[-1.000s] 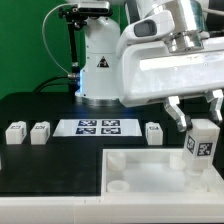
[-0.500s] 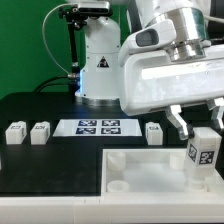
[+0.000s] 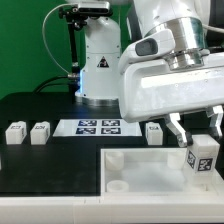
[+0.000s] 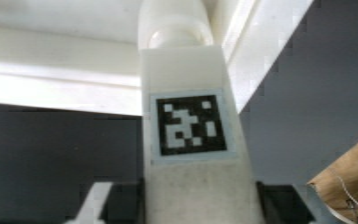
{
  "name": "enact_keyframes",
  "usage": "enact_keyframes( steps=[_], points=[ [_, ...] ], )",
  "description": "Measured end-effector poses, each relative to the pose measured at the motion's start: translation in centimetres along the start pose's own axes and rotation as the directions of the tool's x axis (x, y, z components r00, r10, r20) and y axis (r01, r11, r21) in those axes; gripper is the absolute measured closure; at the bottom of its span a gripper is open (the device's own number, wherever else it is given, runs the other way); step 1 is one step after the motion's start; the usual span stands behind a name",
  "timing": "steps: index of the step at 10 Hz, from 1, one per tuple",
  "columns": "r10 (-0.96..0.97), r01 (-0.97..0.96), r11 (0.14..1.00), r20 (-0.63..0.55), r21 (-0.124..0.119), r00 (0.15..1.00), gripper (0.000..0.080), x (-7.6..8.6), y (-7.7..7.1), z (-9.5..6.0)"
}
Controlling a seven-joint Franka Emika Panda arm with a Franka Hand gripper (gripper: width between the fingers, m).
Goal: Assemble one leg
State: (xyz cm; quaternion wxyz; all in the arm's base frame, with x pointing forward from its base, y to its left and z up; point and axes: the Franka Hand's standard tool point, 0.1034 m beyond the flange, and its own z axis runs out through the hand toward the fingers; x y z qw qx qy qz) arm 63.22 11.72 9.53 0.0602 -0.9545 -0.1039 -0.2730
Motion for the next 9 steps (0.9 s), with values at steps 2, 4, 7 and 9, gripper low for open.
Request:
enact_keyframes(
  steps=[2, 4, 7, 9],
  points=[
    [0.000, 0.000, 1.000, 0.000, 0.000, 1.000, 0.0299, -0.03, 0.01, 0.02],
    [0.000, 0.000, 1.000, 0.000, 0.000, 1.000, 0.0198, -0.03, 0.02, 0.02],
    [0.000, 0.000, 1.000, 0.001, 0.000, 1.000, 0.0152, -0.03, 0.02, 0.02],
    [0.000, 0.000, 1.000, 0.001, 0.000, 1.000, 0.0150, -0.03, 0.02, 0.02]
  ],
)
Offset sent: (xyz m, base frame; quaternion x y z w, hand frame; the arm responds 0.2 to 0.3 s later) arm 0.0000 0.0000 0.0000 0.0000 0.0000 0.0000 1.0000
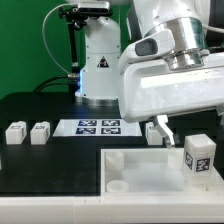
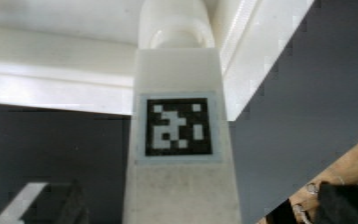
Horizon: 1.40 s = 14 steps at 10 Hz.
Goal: Assemble one leg
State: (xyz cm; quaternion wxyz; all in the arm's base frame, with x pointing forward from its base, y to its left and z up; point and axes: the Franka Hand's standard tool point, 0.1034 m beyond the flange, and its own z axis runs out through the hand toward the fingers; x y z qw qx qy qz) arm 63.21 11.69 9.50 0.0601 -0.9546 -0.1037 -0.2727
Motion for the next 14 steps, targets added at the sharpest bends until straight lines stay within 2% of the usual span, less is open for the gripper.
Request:
enact_keyframes(
  steps=[2, 4, 5, 6, 7, 9, 11, 12, 14],
  points=[
    [0.013, -0.014, 1.000, 0.046, 0.014, 0.999, 0.0150, 0.2, -0.2, -0.3],
    [0.019, -0.021, 1.000, 0.063, 0.018, 0.998, 0.0150, 1.1, 0.3, -0.3],
    [0.021, -0.025, 0.999, 0.119, 0.033, 0.993, 0.0150, 1.2, 0.4, -0.1],
    [0.028, -0.033, 0.999, 0.140, 0.037, 0.990, 0.0150, 1.4, 0.8, 0.2],
    [0.044, -0.066, 0.995, 0.279, 0.070, 0.959, 0.0150, 0.7, 0.3, 0.5],
    [0.042, -0.099, 0.989, 0.441, 0.108, 0.896, 0.0150, 1.1, -0.2, 0.7],
    [0.019, -0.136, 0.980, 0.612, 0.146, 0.790, 0.0150, 0.5, -0.7, 0.7],
    [0.009, -0.135, 0.979, 0.622, 0.155, 0.783, 0.0150, 0.8, -0.5, 1.1],
    [0.022, -0.122, 0.983, 0.567, 0.140, 0.823, 0.0150, 0.8, 0.8, 1.6]
  ],
)
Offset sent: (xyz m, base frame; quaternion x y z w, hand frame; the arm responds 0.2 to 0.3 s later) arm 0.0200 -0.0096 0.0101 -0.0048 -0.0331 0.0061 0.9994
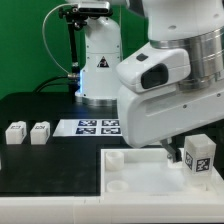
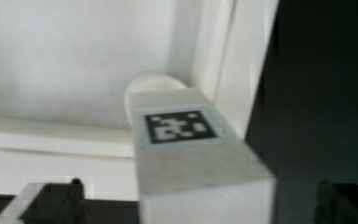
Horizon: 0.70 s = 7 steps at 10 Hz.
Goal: Assemble one leg
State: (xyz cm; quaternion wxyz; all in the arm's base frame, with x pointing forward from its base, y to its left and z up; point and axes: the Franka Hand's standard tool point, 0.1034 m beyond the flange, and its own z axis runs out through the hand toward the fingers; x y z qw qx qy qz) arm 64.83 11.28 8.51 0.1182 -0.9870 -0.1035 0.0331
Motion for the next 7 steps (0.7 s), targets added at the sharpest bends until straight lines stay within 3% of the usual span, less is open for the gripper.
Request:
enact_keyframes(
  steps=[1, 2, 3, 4, 5, 7],
  points=[
    [0.000, 0.000, 1.000, 0.003, 0.001, 1.000, 0.0150, -0.09, -0.05, 0.11],
    [-0.001, 0.001, 1.000, 0.003, 0.001, 1.000, 0.0283, -0.07, -0.07, 0.15],
    [0.000, 0.000, 1.000, 0.003, 0.001, 1.000, 0.0283, -0.08, -0.06, 0.21],
    [0.020, -0.020, 1.000, 0.003, 0.001, 1.000, 0.0422, -0.08, -0.06, 0.24],
    [0.045, -0.045, 0.999, 0.004, -0.002, 0.999, 0.0496, -0.12, 0.22, 0.26],
    [0.163, -0.163, 0.987, 0.001, -0.003, 0.987, 0.0497, -0.09, 0.37, 0.25]
  ],
)
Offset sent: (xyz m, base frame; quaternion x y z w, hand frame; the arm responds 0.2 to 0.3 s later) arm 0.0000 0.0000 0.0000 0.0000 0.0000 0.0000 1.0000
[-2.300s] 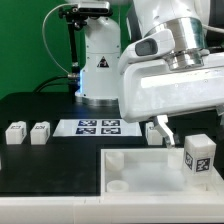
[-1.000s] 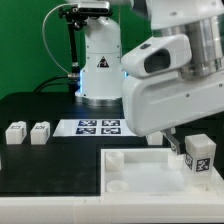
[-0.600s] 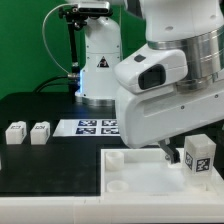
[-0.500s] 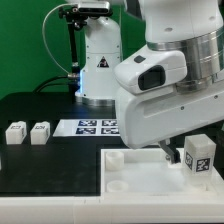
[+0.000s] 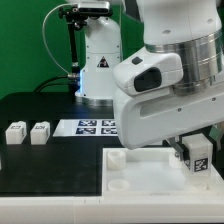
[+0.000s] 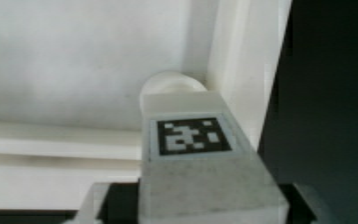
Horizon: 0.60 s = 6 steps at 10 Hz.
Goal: Assemble one leg
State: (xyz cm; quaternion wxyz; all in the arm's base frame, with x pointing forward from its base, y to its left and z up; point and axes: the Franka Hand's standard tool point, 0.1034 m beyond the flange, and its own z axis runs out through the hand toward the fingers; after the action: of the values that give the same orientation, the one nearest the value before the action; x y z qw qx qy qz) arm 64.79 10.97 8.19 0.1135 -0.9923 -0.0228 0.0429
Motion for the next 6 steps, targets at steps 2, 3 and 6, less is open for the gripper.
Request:
enact_keyframes(
  steps=[2, 3, 6],
  points=[
    [0.255, -0.255, 0.967, -0.074, 0.005, 0.964, 0.0497, 0.40, 0.29, 0.26],
    [0.344, -0.345, 0.939, -0.110, 0.013, 0.932, 0.0497, 0.31, 0.26, 0.23],
    [0.653, -0.651, 0.755, -0.179, 0.073, 0.736, 0.0496, 0.58, 0.80, 0.07]
  ],
)
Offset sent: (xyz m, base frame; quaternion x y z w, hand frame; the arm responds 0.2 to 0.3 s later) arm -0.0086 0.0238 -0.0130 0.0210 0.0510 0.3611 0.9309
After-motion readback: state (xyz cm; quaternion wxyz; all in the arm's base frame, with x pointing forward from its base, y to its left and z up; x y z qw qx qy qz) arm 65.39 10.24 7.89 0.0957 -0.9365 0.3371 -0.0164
